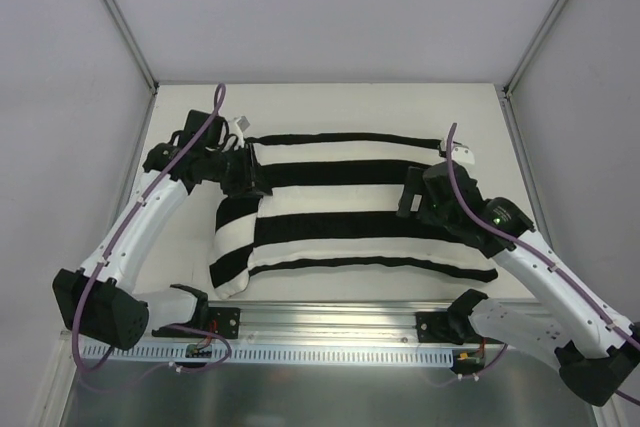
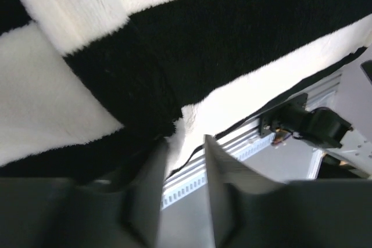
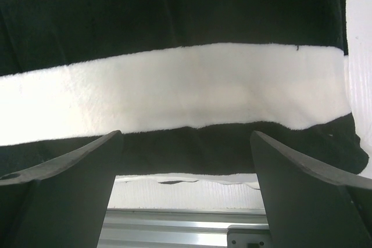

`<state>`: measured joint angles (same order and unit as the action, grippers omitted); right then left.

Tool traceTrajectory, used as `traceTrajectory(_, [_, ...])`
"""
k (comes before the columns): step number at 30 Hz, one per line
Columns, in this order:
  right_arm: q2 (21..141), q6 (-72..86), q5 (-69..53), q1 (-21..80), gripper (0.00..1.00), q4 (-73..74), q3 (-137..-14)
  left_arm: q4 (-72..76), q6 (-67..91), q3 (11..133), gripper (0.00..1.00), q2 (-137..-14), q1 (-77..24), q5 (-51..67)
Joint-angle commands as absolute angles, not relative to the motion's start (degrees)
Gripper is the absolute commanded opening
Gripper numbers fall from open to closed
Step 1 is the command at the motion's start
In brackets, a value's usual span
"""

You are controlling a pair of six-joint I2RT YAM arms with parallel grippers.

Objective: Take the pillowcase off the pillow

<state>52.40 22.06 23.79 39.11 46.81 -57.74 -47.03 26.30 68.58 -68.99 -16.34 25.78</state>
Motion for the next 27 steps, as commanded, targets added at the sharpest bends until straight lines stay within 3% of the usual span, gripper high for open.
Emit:
traceTrajectory(1, [51.9, 23.2, 25.3, 40.3, 0.96, 47.5, -61.3, -43.1, 28.7, 68.1, 0.24, -71.4, -17.9, 27.9])
traceTrajectory(4, [51.2, 23.5, 25.8, 40.6, 0.96, 48.4, -61.7, -41.0, 31.7, 70.2, 0.00, -74.7, -21.5, 27.5])
traceTrajectory(9, [49.2, 23.6, 26.0, 40.7, 0.96, 48.9, -62.1, -37.9, 36.6, 79.9, 0.00, -84.1, -36.7, 25.0])
traceTrajectory(14, [48.7, 24.0, 25.6, 40.6, 0.96, 51.1, -62.7, -37.8, 34.8, 92.1, 0.00, -92.8, -41.3, 27.4])
traceTrajectory(15, [47.8, 23.9, 25.7, 40.8, 0.96, 51.4, -62.6, -37.8, 33.6, 92.6, 0.03, -93.1, -41.2, 27.2])
traceTrajectory(16, [47.2, 23.8, 25.8, 40.8, 0.96, 51.9, -62.4, -37.9, 33.1, 93.0, 0.15, -92.9, -40.8, 27.2])
traceTrajectory(17, [46.7, 23.6, 25.8, 40.7, 0.96, 52.3, -62.1, -37.9, 31.8, 93.3, 0.57, -92.4, -40.6, 27.9])
traceTrajectory(18, [45.9, 23.5, 25.7, 40.7, 0.96, 52.4, -62.1, -37.9, 31.5, 93.3, 0.70, -91.9, -40.3, 28.1])
traceTrajectory(20, [45.7, 23.0, 25.4, 40.8, 0.96, 52.5, -62.1, -38.4, 30.7, 93.0, 0.86, -89.8, -39.9, 28.4])
traceTrajectory(27, [52.4, 22.7, 20.6, 45.0, 0.96, 46.2, -64.2, -41.5, 31.8, 86.2, 0.73, -77.5, -34.6, 25.2])
